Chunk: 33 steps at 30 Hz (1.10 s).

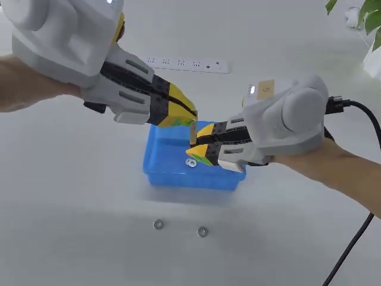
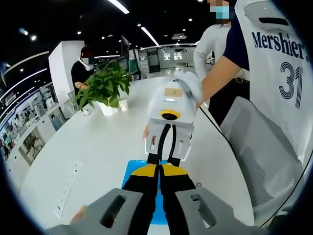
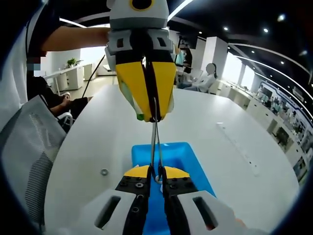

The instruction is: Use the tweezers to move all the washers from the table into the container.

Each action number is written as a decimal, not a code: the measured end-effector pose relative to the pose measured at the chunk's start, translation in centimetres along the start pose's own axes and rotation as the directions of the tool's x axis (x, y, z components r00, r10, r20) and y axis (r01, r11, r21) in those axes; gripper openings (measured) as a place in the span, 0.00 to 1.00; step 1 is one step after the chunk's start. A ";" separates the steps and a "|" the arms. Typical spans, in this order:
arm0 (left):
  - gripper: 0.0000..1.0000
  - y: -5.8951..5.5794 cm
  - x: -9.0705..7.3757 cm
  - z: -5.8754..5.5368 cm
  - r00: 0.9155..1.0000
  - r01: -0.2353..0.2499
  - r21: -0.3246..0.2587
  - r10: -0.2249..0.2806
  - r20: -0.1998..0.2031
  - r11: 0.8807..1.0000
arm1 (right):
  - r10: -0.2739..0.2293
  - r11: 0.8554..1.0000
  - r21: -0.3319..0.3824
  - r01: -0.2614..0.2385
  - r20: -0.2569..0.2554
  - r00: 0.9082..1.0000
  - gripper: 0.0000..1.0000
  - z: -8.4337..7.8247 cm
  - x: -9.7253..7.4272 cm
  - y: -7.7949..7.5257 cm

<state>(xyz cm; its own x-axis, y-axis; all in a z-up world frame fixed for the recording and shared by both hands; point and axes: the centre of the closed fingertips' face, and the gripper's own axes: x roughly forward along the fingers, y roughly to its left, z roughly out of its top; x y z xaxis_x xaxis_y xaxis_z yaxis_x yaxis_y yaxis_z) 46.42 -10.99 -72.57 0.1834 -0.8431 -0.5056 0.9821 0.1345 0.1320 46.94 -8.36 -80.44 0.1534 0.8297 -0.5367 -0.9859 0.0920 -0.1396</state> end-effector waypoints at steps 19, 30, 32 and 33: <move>0.05 0.8 1.9 -2.3 1.000 0.020 -0.062 -0.021 -0.015 0.998 | 0.044 0.998 0.041 -0.043 -0.032 0.998 0.10 -2.9 1.9 -0.8; 0.05 0.7 2.5 -3.1 1.000 0.022 -0.084 -0.023 -0.015 0.996 | 0.063 0.997 0.047 -0.061 -0.046 0.997 0.10 -3.5 2.3 -0.4; 0.05 0.7 2.5 -3.1 1.000 0.025 -0.088 -0.026 -0.015 0.996 | 0.065 0.997 0.045 -0.062 -0.050 0.997 0.10 -3.5 2.4 -0.3; 0.05 0.7 2.6 -3.2 1.000 0.024 -0.086 -0.025 -0.015 0.996 | 0.066 0.997 0.046 -0.064 -0.051 0.997 0.10 -3.6 2.4 -0.3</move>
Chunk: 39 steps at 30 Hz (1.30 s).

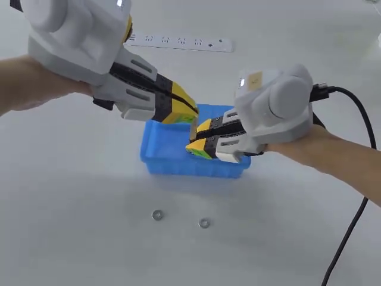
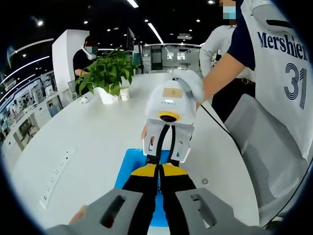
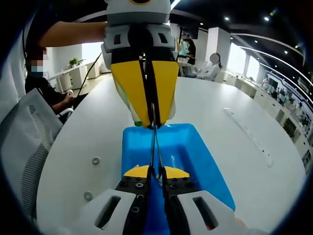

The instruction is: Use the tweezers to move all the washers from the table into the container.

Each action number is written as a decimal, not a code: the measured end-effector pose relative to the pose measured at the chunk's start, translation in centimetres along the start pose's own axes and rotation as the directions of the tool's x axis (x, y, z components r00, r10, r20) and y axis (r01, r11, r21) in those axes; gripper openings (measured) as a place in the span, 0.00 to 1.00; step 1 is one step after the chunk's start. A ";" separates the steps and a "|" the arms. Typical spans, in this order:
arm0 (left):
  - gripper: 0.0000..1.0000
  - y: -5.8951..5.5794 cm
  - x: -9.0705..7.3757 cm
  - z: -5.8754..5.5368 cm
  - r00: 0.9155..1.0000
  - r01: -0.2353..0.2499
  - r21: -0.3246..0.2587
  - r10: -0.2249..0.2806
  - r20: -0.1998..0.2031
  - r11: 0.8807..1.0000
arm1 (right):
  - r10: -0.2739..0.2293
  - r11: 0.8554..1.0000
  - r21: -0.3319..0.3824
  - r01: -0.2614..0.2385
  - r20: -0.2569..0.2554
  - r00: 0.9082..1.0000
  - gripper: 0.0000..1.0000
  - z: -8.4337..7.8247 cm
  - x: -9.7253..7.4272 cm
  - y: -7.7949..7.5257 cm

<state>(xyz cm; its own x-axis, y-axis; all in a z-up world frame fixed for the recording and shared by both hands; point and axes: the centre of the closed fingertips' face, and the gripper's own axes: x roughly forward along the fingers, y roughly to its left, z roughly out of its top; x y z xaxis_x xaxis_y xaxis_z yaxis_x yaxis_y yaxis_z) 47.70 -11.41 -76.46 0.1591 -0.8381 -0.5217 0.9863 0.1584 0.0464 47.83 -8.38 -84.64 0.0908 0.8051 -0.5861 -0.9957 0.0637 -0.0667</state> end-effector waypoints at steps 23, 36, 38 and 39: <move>0.05 -0.5 -0.6 0.8 1.000 -0.014 0.017 0.014 0.007 1.000 | -0.036 0.999 -0.014 0.036 0.015 0.999 0.11 1.0 -1.1 0.3; 0.05 -1.8 -2.7 2.8 0.999 -0.033 0.039 0.033 0.015 0.999 | -0.059 0.997 -0.046 0.061 0.041 0.997 0.11 3.4 -2.8 1.5; 0.05 -2.2 -3.1 3.1 0.999 -0.034 0.044 0.033 0.014 0.998 | -0.060 0.997 -0.054 0.062 0.041 0.997 0.11 3.8 -2.9 1.8; 0.05 -2.4 -3.2 3.1 0.999 -0.034 0.048 0.034 0.014 0.998 | -0.059 0.996 -0.057 0.061 0.040 0.997 0.11 3.9 -2.9 2.0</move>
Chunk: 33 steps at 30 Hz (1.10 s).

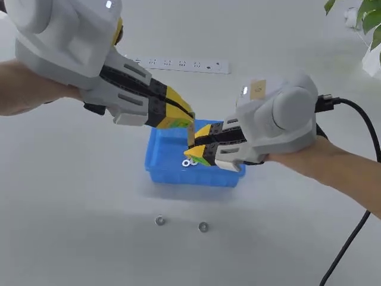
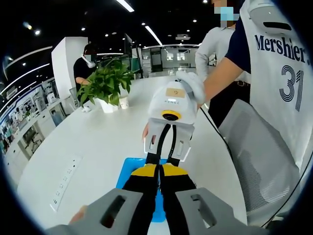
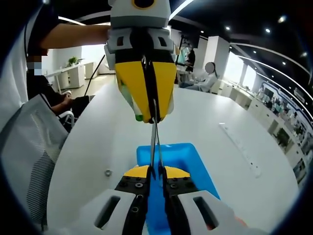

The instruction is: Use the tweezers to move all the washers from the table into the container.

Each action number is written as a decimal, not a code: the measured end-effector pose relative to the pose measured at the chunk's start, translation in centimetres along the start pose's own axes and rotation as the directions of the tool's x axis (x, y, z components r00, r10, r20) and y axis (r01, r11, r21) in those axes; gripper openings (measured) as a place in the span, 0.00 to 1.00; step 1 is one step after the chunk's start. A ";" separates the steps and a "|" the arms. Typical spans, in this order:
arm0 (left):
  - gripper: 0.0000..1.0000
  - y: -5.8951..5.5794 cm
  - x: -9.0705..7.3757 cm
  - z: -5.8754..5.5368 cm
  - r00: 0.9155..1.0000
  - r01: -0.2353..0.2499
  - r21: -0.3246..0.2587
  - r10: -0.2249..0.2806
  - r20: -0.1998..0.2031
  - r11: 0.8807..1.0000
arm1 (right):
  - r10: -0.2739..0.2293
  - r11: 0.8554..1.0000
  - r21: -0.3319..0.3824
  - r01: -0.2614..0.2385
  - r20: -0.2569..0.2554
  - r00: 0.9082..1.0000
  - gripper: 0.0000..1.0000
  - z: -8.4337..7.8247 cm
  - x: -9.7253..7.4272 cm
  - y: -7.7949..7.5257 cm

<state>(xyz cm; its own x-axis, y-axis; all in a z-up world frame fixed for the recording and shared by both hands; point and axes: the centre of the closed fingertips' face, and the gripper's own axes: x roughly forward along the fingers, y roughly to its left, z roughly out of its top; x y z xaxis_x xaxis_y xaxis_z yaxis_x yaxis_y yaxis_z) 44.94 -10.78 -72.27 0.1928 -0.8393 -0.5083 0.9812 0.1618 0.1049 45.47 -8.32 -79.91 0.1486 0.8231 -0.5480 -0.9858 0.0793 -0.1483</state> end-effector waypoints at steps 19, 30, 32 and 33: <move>0.05 -3.4 -1.7 -0.2 1.000 0.007 0.010 -0.007 -0.026 1.000 | 0.052 0.998 -0.026 -0.052 0.008 0.999 0.11 1.8 0.6 5.5; 0.05 -3.2 -1.2 -0.2 0.999 0.018 -0.034 -0.020 -0.031 0.999 | 0.096 0.995 -0.013 -0.096 0.003 0.995 0.11 1.3 2.0 8.2; 0.05 -3.2 -1.2 -0.1 0.999 0.020 -0.035 -0.021 -0.032 0.999 | 0.099 0.995 -0.009 -0.099 0.001 0.995 0.11 1.1 2.1 8.5; 0.05 -3.3 -1.2 -0.1 0.999 0.025 -0.040 -0.027 -0.033 0.999 | 0.102 0.995 -0.004 -0.102 0.000 0.995 0.11 1.0 2.2 8.7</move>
<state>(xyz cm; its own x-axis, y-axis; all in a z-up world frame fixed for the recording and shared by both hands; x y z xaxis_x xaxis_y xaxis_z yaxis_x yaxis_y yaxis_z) 41.47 -10.24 -72.12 0.1666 -0.8258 -0.5387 0.9852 0.1612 0.0576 37.14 -5.23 -81.59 0.0477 0.8270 -0.5602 -0.9955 -0.0069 -0.0950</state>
